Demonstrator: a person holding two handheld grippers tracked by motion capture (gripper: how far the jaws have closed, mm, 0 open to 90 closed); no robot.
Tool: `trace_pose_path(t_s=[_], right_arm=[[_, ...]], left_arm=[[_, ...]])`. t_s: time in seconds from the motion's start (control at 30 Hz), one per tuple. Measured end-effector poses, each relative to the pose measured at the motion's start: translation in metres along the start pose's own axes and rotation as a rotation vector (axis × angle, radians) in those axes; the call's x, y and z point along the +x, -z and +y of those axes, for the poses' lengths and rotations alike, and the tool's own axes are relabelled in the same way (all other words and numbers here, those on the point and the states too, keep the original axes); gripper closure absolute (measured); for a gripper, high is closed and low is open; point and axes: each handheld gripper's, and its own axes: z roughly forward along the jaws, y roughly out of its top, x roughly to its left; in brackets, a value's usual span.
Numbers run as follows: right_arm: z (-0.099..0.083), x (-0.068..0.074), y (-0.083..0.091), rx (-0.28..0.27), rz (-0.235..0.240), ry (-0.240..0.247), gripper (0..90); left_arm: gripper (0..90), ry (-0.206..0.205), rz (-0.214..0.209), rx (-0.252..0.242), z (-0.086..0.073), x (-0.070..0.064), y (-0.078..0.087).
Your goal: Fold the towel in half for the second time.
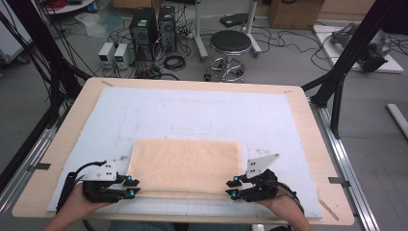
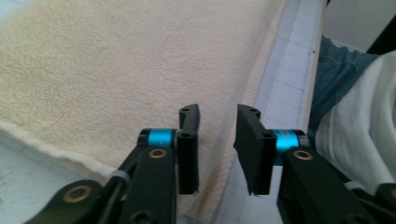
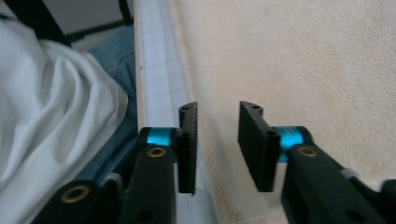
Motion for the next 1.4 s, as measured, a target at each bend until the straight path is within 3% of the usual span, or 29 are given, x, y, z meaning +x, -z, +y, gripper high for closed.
trace_pose_path(t_s=[0.2,0.37,0.43,0.5,0.57,0.67,0.77,0.97,1.23,1.4], right_arm=[[0.004,-0.014,-0.008,-0.011,-0.066,-0.016,69.3],[-0.001,-0.013,-0.017,0.052,-0.071,0.004,70.6],[-0.006,-0.010,-0.021,0.077,-0.086,0.030,70.7],[-0.010,-0.008,-0.023,0.067,-0.104,0.047,70.5],[-0.008,-0.009,-0.021,0.057,-0.097,0.028,68.4],[-0.004,-0.014,-0.015,0.021,-0.118,0.003,62.7],[0.003,-0.022,-0.010,0.011,-0.182,-0.006,56.0],[0.018,-0.044,0.002,-0.037,-0.282,-0.049,45.1],[0.030,-0.084,0.008,-0.051,-0.403,-0.120,31.8],[0.034,-0.100,0.002,-0.052,-0.401,-0.145,31.1]], left_arm=[[77.1,0.014,0.037,-0.007,0.009,0.012,-0.010],[80.6,0.010,0.003,0.060,0.001,0.009,-0.025],[80.6,0.012,0.002,0.046,-0.003,0.007,-0.025],[79.3,0.027,-0.008,0.045,-0.003,0.009,-0.024],[75.5,0.019,0.000,0.045,0.000,0.009,-0.023],[68.6,0.018,0.042,0.017,0.006,0.012,-0.017],[60.7,0.042,0.102,-0.024,0.016,0.022,-0.009],[46.2,0.124,0.192,-0.094,0.028,0.045,-0.008],[31.1,0.214,0.273,-0.070,0.033,0.076,-0.017],[30.7,0.222,0.323,-0.081,0.041,0.091,-0.020]])
